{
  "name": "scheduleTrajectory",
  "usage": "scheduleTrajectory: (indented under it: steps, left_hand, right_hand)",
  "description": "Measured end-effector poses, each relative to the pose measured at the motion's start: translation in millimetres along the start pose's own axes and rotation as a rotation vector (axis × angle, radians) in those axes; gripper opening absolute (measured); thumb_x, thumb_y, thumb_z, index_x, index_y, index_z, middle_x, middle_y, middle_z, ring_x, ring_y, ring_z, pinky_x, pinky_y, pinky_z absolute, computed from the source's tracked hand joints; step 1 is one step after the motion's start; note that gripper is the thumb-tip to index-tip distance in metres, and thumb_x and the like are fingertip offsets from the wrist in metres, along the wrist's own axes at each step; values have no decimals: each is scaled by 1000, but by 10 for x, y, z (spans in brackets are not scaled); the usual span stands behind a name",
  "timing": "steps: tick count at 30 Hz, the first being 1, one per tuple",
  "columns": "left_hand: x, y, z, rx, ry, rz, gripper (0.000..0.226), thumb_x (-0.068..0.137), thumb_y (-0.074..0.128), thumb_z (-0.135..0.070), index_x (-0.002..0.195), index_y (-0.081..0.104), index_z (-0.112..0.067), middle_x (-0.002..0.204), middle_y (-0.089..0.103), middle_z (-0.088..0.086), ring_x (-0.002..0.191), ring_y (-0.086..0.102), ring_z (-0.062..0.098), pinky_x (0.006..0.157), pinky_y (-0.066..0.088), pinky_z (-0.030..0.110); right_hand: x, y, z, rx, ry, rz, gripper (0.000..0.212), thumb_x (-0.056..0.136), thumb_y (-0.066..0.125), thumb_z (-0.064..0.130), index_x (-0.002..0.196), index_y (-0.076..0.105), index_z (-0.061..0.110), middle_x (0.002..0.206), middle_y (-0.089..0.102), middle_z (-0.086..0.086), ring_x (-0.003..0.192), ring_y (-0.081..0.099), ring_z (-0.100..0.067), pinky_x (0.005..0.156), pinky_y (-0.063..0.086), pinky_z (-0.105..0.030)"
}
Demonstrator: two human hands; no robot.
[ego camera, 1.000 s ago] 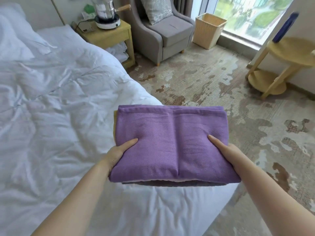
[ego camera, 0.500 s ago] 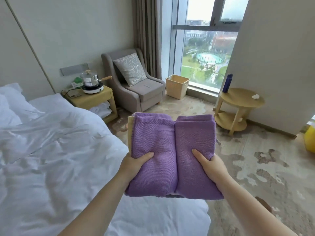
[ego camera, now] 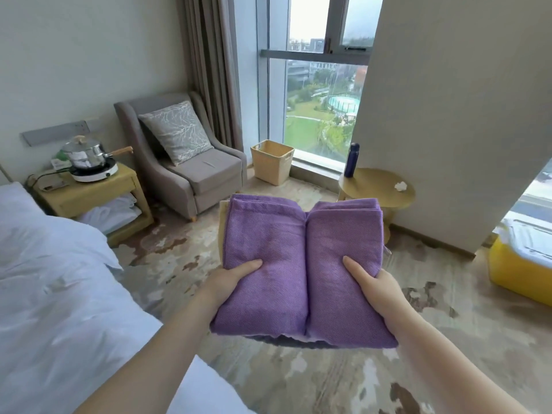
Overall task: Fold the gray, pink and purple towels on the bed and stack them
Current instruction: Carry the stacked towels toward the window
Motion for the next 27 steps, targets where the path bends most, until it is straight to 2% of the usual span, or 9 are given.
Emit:
scheduleTrajectory:
  steps: [2,5,8,10,14,16,19,23,27]
  left_hand:
    - [170,162,-188,-17,9,1,66,31,83,-62,85,59,-32,89,63,-10,81,63,17,63,45,26]
    - [477,352,-371,-16,-19,8,73,30,89,-59,92,64,-28,98,68,-3,89,67,23,74,51,31]
    - [874,486,-490,-11,-35,10,63,34,89,-58,85,66,-28,94,70,-3,84,68,21,66,49,28]
    - [1206,576,-553,0,-40,19,70,32,89,-58,91,68,-26,93,70,-3,84,68,21,66,50,28]
    - [2061,711,-735,5,-57,35,90,29,86,-58,108,68,-17,106,70,5,96,67,29,95,50,41]
    - [2591,724,-883,1,-59,31,85,29,85,-58,103,69,-19,105,70,4,95,67,28,96,50,41]
    - [3419,670,-1234,5,-65,0,80,32,85,-59,102,69,-22,99,70,0,90,67,24,85,52,35]
    - [4348,527,-1821,-33,-70,-33,90,26,88,-62,103,68,-22,109,68,3,98,66,28,97,49,42]
    - [5087,419,-2237,-58,-83,-42,84,22,88,-64,93,71,-23,102,73,0,93,69,24,95,50,39]
  right_hand:
    - [231,-145,39,19,1,2,46,66,65,72,80,72,28,86,71,6,83,66,-18,87,52,-40]
    - [583,-236,38,40,6,5,41,68,66,69,69,72,28,77,71,9,78,66,-16,85,53,-39]
    - [1000,-222,31,41,28,5,45,67,65,71,72,72,27,80,71,8,81,66,-18,87,52,-41]
    - [1334,-182,20,44,47,10,50,64,64,74,77,72,27,83,71,8,82,66,-18,88,52,-41]
    - [2167,-13,33,68,102,18,58,58,66,78,81,72,25,85,72,7,83,67,-18,88,53,-41]
    - [2701,141,126,75,119,30,58,57,67,77,82,70,25,87,71,6,83,67,-19,87,53,-41]
    - [3564,425,405,76,147,61,51,60,68,74,81,67,27,89,71,4,83,66,-20,85,53,-40]
    - [4567,680,886,76,146,54,53,61,68,73,81,67,25,88,70,3,83,65,-21,86,52,-38]
    - [5414,878,1278,75,142,78,57,60,67,75,86,67,24,89,69,4,84,65,-21,80,51,-35]
Point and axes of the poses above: each hand's wrist, its own x-axis towards the middle knuckle, its own y-axis out of the palm, z = x × y, the point moved 6 cm from there along x, towards the middle knuckle
